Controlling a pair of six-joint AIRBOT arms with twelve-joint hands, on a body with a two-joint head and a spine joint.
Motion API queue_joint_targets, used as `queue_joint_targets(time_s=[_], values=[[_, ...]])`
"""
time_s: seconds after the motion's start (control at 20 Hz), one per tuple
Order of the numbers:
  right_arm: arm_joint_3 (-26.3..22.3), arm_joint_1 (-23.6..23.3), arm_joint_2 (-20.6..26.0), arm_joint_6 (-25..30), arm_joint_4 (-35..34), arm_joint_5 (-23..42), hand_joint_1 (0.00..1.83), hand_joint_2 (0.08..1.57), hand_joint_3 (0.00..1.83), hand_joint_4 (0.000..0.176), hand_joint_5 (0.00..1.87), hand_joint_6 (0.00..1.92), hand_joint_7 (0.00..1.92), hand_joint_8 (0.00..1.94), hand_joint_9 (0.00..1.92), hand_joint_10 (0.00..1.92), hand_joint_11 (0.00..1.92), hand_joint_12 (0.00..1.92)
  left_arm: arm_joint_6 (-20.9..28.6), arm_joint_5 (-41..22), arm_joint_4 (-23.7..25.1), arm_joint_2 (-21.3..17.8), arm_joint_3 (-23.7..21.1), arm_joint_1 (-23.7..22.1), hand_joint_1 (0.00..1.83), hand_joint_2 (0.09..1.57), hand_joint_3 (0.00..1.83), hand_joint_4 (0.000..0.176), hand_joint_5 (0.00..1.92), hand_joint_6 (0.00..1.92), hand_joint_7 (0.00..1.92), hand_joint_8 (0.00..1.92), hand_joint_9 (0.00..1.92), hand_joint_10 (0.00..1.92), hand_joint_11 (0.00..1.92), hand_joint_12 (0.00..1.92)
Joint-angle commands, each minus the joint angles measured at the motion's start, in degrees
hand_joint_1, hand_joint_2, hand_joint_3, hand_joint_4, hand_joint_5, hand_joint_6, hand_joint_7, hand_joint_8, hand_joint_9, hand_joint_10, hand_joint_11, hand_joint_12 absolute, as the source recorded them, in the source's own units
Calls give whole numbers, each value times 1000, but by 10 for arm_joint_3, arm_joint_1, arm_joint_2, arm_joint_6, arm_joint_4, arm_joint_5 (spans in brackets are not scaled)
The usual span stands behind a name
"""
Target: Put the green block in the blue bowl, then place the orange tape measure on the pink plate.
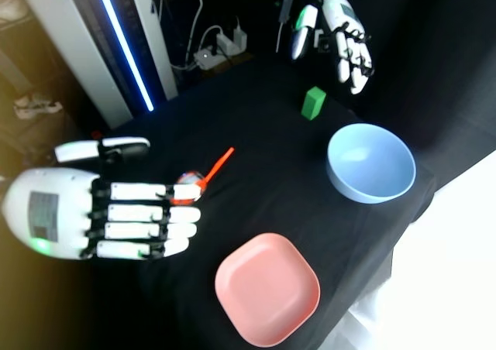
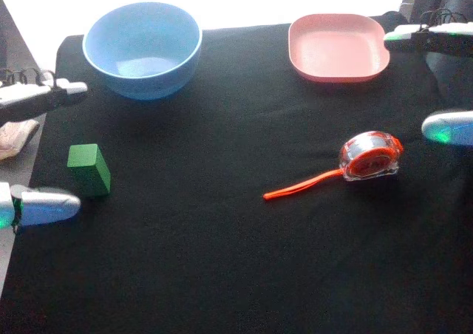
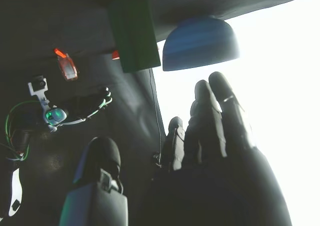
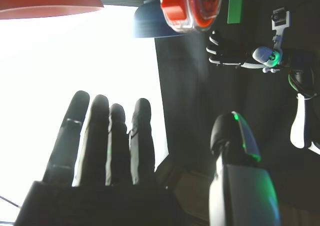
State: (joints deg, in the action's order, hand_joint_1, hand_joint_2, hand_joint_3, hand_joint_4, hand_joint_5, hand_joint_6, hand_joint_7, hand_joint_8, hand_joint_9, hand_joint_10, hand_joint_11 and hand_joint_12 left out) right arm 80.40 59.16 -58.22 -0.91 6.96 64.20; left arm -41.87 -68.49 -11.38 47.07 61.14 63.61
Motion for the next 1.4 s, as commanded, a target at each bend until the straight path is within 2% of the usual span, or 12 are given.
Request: queue_joint_targets(time_s=[0.0, 0.15, 0.2, 0.25, 0.3, 0.45, 0.65, 0.8, 0.95, 1.25, 1.3, 1.35], values=[[4, -5, -1, 6, -24, 63, 787, 1104, 4, 78, 399, 4, 321, 1, 338, 5, 111, 658, 4, -51, -3, 2, 7, -13, 768, 948, 0, 69, 294, 3, 220, 3, 234, 11, 0, 678], [5, -5, -3, 6, -22, 62, 800, 1105, 1, 74, 410, 4, 332, 3, 359, 9, 143, 662, 4, 24, 44, 11, 30, -72, 807, 939, 0, 56, 291, 0, 205, 0, 227, 2, 0, 654], [5, -5, -3, 6, -21, 61, 817, 1108, 0, 54, 418, 1, 369, 0, 437, 8, 246, 609, 4, 38, 51, 13, 35, -81, 849, 937, 0, 45, 294, 1, 208, 1, 209, 1, 0, 592], [5, -5, -3, 6, -20, 61, 803, 1116, 0, 53, 418, 0, 368, 0, 452, 2, 284, 560, 4, 60, 62, 15, 42, -93, 892, 927, 0, 5, 311, 7, 237, 11, 212, 3, 2, 582], [5, -5, -4, 6, -19, 60, 800, 1116, 0, 59, 421, 1, 368, 0, 452, 0, 295, 552, 4, 85, 72, 18, 49, -105, 870, 934, 0, 0, 322, 10, 260, 17, 223, 7, 16, 588], [6, -5, -5, 6, -18, 59, 778, 1125, 0, 69, 430, 0, 368, 0, 375, 0, 81, 741, 4, 153, 105, 23, 66, -137, 886, 959, 2, 20, 475, 11, 426, 11, 354, 13, 0, 846], [6, -5, -6, 6, -18, 57, 777, 1130, 0, 96, 426, 0, 353, 1, 335, 0, 0, 799, 4, 171, 111, 25, 70, -143, 1070, 961, 0, 0, 686, 6, 685, 28, 592, 63, 85, 1205], [6, -5, -7, 9, -18, 57, 760, 1136, 2, 89, 430, 1, 358, 2, 347, 4, 0, 779, 4, 165, 110, 29, 72, -147, 1069, 984, 2, 0, 782, 8, 821, 44, 728, 121, 211, 1356], [6, -5, -8, 10, -18, 57, 766, 1141, 1, 78, 439, 3, 375, 5, 357, 6, 8, 722, 4, 158, 109, 33, 72, -150, 1045, 1025, 0, 0, 879, 1, 959, 15, 756, 353, 305, 1390], [6, -5, -9, 13, -18, 57, 782, 1143, 0, 81, 453, 5, 390, 4, 372, 5, 26, 793, 4, 158, 105, 37, 73, -151, 1064, 1022, 0, 0, 926, 12, 1025, 25, 799, 404, 307, 1372], [6, -5, -10, 13, -18, 57, 777, 1147, 1, 74, 453, 5, 402, 7, 388, 11, 35, 798, 4, 160, 105, 39, 74, -151, 1225, 1067, 3, 0, 1175, 248, 988, 944, 808, 611, 305, 1487], [6, -5, -10, 14, -18, 57, 765, 1150, 2, 65, 458, 5, 406, 7, 394, 11, 45, 801, 4, 158, 104, 40, 76, -152, 1252, 1091, 4, 0, 1211, 387, 912, 1197, 858, 726, 443, 1482]])
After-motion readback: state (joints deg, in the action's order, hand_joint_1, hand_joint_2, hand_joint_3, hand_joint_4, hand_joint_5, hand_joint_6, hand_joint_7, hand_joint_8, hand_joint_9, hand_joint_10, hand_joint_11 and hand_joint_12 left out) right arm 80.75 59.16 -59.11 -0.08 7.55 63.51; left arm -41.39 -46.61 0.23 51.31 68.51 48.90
